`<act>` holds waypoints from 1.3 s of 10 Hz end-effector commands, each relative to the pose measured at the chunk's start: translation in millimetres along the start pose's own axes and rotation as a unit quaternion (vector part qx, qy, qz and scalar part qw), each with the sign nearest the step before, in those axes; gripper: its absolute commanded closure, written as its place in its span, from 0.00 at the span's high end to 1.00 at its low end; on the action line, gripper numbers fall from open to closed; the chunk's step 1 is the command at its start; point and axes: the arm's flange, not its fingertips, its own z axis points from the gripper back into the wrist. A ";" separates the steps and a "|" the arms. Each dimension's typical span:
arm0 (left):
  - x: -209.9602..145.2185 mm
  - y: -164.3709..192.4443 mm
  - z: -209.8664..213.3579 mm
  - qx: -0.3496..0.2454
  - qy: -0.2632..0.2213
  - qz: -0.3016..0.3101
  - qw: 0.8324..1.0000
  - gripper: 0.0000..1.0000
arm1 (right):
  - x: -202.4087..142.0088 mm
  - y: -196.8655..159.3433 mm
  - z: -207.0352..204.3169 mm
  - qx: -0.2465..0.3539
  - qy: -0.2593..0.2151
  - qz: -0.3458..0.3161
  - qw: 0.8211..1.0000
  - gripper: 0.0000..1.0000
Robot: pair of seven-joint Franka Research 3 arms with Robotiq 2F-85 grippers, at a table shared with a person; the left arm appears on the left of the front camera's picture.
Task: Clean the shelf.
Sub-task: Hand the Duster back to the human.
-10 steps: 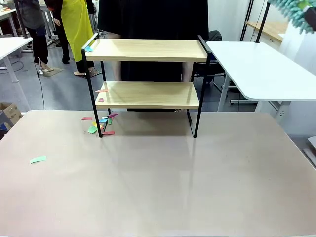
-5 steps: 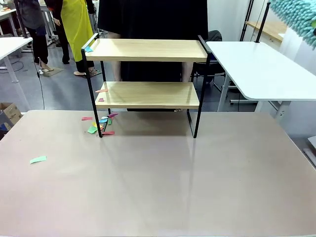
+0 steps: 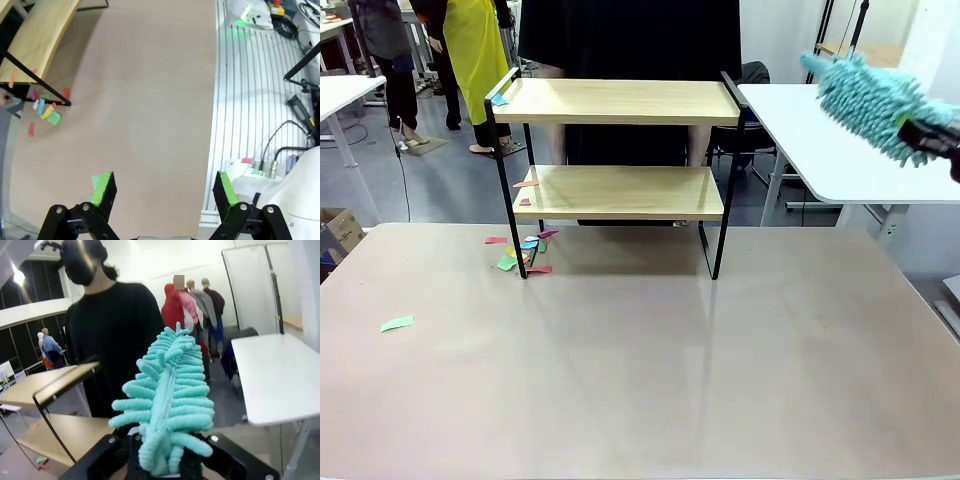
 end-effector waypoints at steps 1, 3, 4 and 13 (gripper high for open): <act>1.4 0.3 -0.6 -0.001 -0.008 -0.005 1.000 1.00 | -47.5 11.4 48.3 -0.011 0.022 0.009 1.000 0.17; 1.4 0.3 -0.6 -0.001 -0.008 -0.005 1.000 1.00 | -61.9 10.3 49.1 -0.008 0.041 0.002 0.999 0.17; 1.4 0.3 -0.6 -0.001 -0.008 -0.005 1.000 1.00 | -64.8 9.9 49.6 -0.008 0.045 0.002 0.999 0.17; 1.4 0.3 -0.6 -0.001 -0.008 -0.005 1.000 1.00 | -37.0 -7.4 -5.6 -0.006 0.043 -0.021 0.999 0.17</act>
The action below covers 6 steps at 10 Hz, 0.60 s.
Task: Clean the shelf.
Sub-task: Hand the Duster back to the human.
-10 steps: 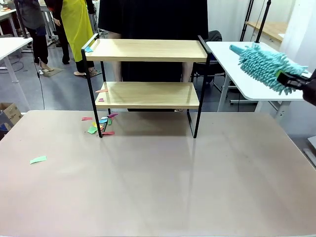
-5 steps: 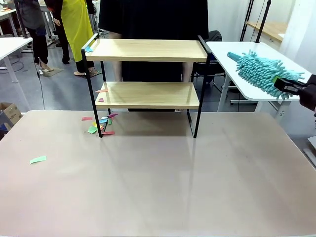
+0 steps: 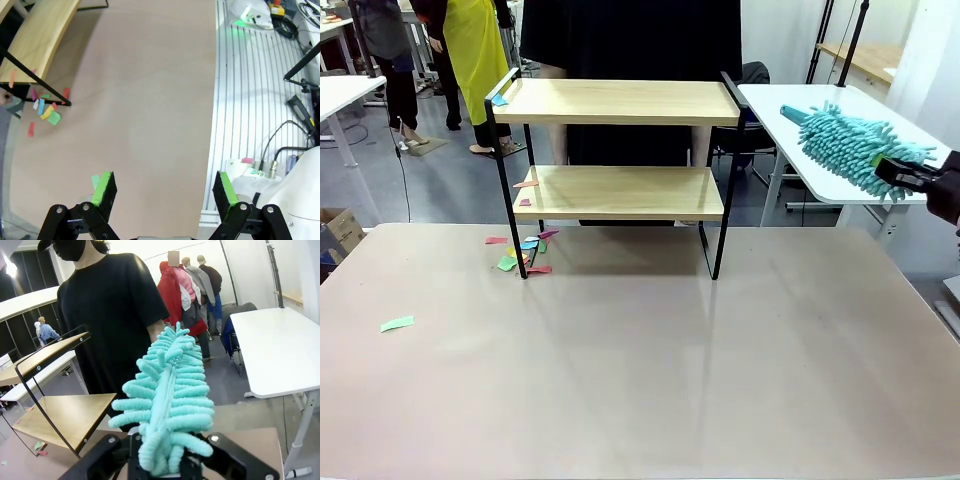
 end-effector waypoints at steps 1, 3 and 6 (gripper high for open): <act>1.4 0.3 -0.5 -0.001 -0.008 -0.005 1.000 1.00 | 2.2 1.0 -0.4 0.000 -0.001 -0.001 1.000 0.17; 1.4 0.3 -0.5 -0.001 -0.008 -0.005 1.000 1.00 | 2.2 1.0 -0.4 0.000 -0.001 -0.001 1.000 0.17; 1.4 0.3 -0.5 -0.001 -0.008 -0.005 1.000 1.00 | 2.2 1.0 -0.4 0.000 -0.001 -0.001 1.000 0.17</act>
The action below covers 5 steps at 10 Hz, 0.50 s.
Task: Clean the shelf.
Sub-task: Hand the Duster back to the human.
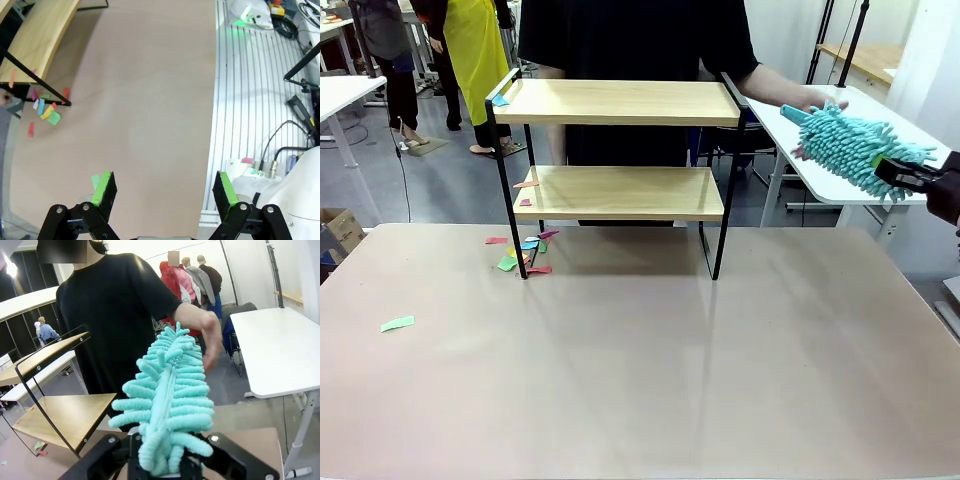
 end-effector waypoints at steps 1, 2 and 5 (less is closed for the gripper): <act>1.4 0.3 -0.5 -0.001 -0.008 -0.005 1.000 1.00 | 2.2 0.9 -0.4 0.000 -0.001 -0.001 1.000 0.17; 1.4 0.3 -0.5 -0.001 -0.008 -0.005 1.000 1.00 | 2.2 0.9 -0.4 0.000 -0.001 -0.001 1.000 0.17; 1.4 0.3 -0.5 -0.001 -0.008 -0.005 1.000 1.00 | 2.2 0.9 -0.4 0.000 -0.001 -0.001 1.000 0.17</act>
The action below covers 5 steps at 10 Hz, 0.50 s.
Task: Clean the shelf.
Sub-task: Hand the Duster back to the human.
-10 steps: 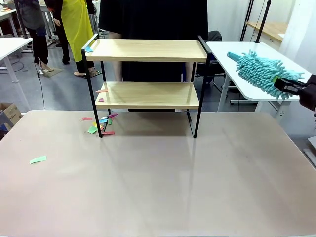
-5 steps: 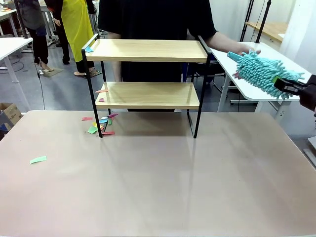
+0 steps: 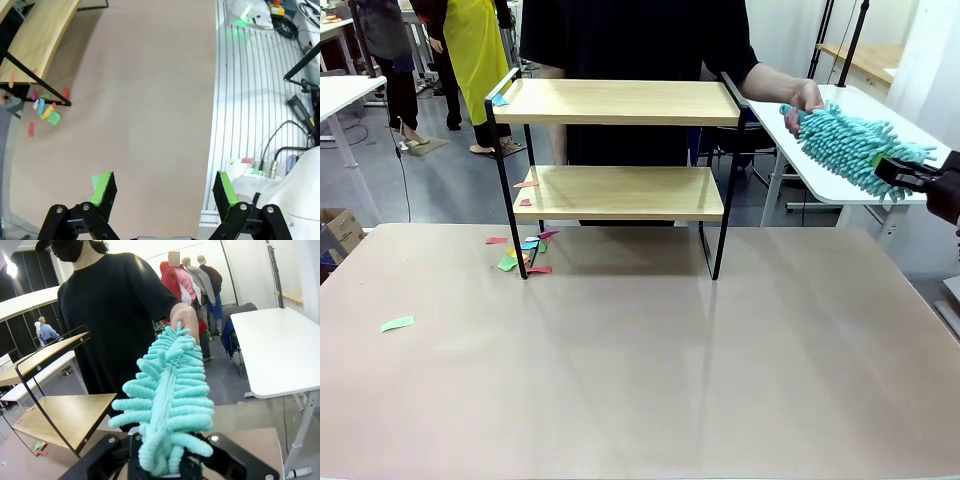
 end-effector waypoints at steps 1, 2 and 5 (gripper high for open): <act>1.4 0.3 -0.5 -0.001 -0.008 -0.005 1.000 1.00 | 2.1 0.7 -0.3 0.000 -0.001 -0.001 1.000 0.17; 1.4 0.3 -0.5 -0.001 -0.008 -0.005 1.000 1.00 | 2.1 0.7 -0.3 0.000 -0.001 -0.001 1.000 0.17; 1.4 0.3 -0.5 -0.001 -0.008 -0.005 1.000 1.00 | 2.0 -0.6 1.9 -0.003 0.001 0.003 1.000 0.73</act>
